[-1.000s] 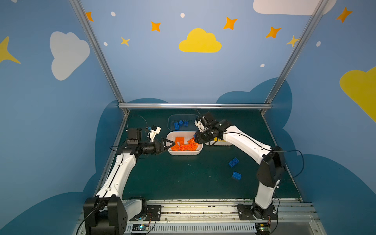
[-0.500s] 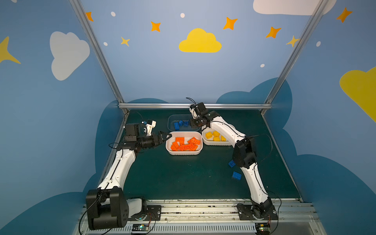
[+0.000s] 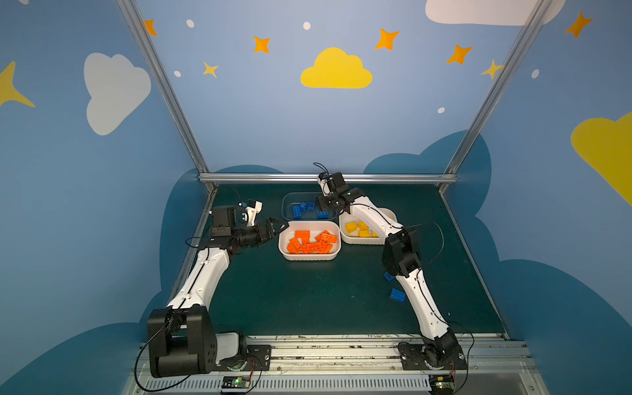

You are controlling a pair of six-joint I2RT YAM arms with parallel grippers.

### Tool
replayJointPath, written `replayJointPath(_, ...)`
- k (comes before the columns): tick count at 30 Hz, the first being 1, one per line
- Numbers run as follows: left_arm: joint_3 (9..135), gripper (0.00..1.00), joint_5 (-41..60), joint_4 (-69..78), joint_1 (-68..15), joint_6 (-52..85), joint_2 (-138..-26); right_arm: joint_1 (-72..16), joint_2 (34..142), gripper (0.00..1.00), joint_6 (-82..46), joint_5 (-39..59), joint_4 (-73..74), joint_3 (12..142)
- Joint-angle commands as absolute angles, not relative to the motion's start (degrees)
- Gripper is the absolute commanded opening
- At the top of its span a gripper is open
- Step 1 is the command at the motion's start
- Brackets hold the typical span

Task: Sort the legos into containers by color
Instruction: 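Lower the right gripper to a blue 2x4 brick and grasp it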

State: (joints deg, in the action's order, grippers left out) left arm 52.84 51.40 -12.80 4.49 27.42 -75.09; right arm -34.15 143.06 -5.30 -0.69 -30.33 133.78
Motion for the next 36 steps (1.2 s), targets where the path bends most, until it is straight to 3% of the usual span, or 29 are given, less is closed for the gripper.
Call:
replayJointPath(1, 52.47, 1.00, 52.58, -12.97, 4.31, 26.72, -75.45, -32.86, 131.64, 0.59, -4.72, 0.27, -29.60, 124.92)
replayJointPath(7, 51.58, 1.00, 52.55, -13.20, 2.94, 26.62, -75.15, -30.14, 110.82, 0.60, -6.06, 0.48, -29.49, 99.94)
replayJointPath(12, 50.11, 1.00, 51.88, -12.68, 0.64, 27.46, -74.60, -27.46, 95.19, 0.62, -11.20, -1.43, -38.18, 84.72)
replayJointPath(18, 48.25, 1.00, 51.51, -12.38, -1.90, 28.17, -74.14, -25.16, 79.83, 0.64, -31.35, -4.78, -48.41, 69.29)
replayJointPath(22, 46.69, 1.00, 51.93, -11.61, -2.29, 28.74, -73.61, -25.09, 72.07, 0.63, -46.56, -6.32, -47.10, 57.52)
replayJointPath(27, 46.36, 1.00, 52.16, -11.78, -2.46, 28.57, -73.48, -25.02, 68.33, 0.64, -53.58, -5.98, -36.00, 45.79)
replayJointPath(36, 45.70, 1.00, 52.10, -12.02, -2.60, 28.30, -72.37, -23.46, 80.85, 0.63, -58.12, -9.69, -39.43, 49.93)
